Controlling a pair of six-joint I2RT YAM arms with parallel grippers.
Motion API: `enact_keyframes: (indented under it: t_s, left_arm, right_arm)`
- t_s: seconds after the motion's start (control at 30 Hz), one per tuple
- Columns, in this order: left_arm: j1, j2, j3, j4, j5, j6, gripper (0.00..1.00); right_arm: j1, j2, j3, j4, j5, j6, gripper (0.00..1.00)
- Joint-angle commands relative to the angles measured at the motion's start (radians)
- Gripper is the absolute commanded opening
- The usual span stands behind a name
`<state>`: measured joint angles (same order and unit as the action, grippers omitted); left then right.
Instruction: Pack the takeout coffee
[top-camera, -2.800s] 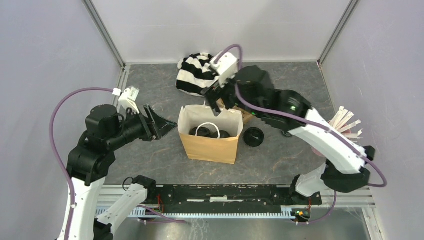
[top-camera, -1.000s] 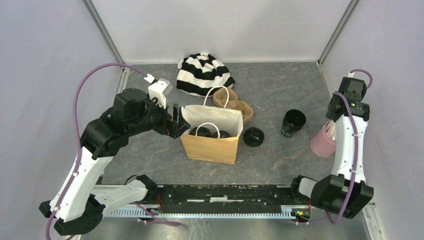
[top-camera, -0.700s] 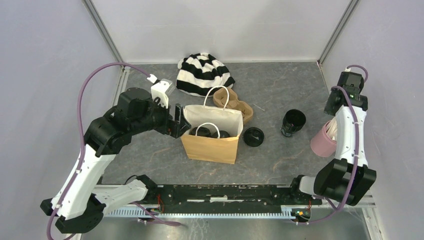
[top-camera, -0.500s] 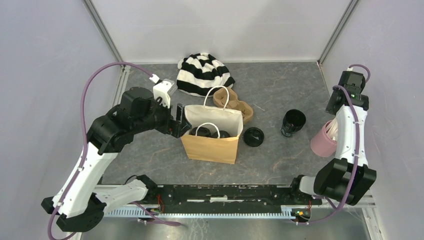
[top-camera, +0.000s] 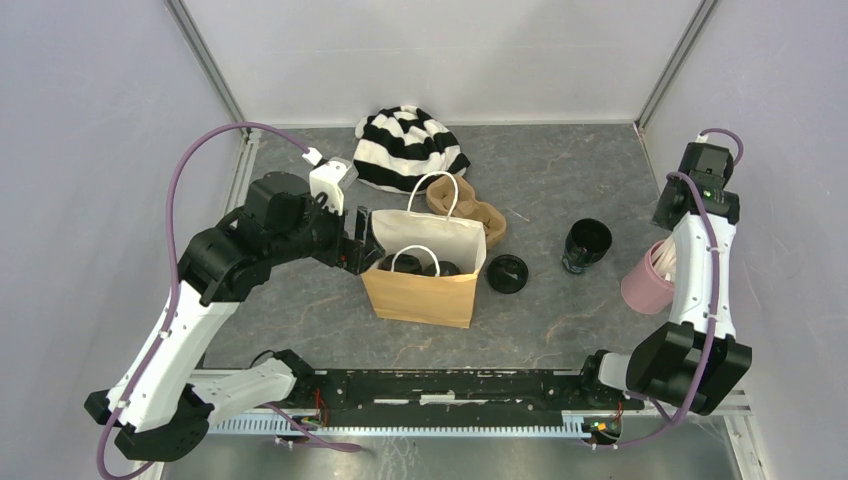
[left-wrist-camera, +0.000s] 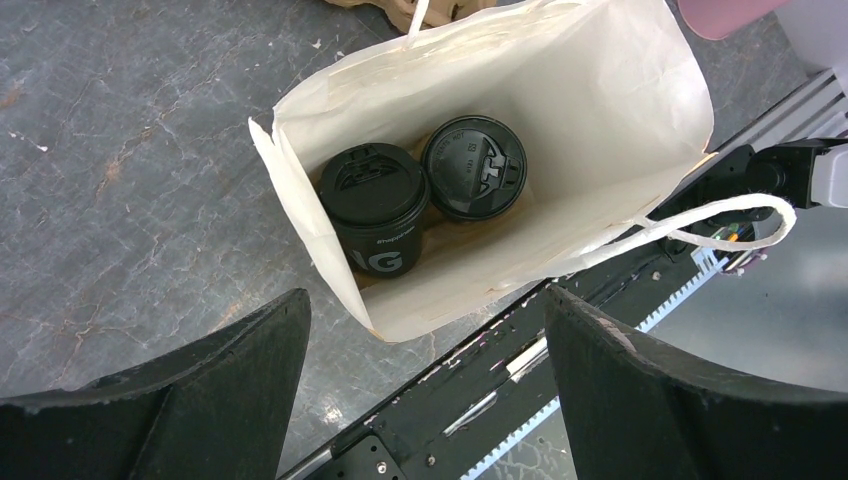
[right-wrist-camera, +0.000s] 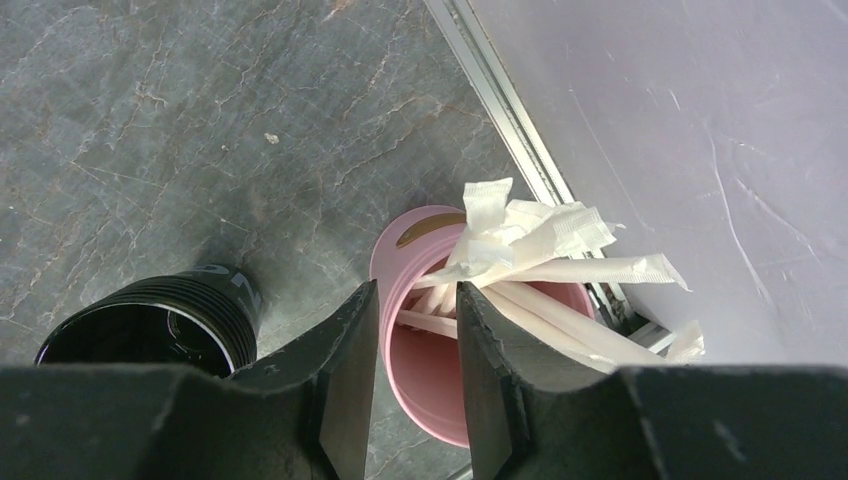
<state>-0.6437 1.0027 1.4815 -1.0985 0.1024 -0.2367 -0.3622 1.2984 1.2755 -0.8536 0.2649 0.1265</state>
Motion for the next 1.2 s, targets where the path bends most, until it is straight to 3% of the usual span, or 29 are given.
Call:
enact_keyframes:
  t_s: [0.0, 0.37, 0.63, 1.17]
  left_arm:
    - [-0.007, -0.005, -0.007, 0.021, -0.004, 0.058, 0.92]
    - [-0.018, -0.008, -0.005, 0.014, -0.023, 0.071, 0.92]
    - [-0.018, 0.000, 0.001, 0.012, -0.037, 0.072, 0.92]
    - [-0.017, 0.006, 0.000, 0.014, -0.035, 0.073, 0.91]
  right_arm:
    - [-0.006, -0.051, -0.007, 0.001, 0.004, 0.006, 0.40]
    - [-0.015, -0.025, -0.035, 0.042, 0.020, 0.007, 0.39]
    - [-0.020, -0.004, -0.034, 0.057, 0.028, 0.005, 0.33]
    - [-0.024, -0.005, -0.045, 0.059, 0.087, 0.007, 0.39]
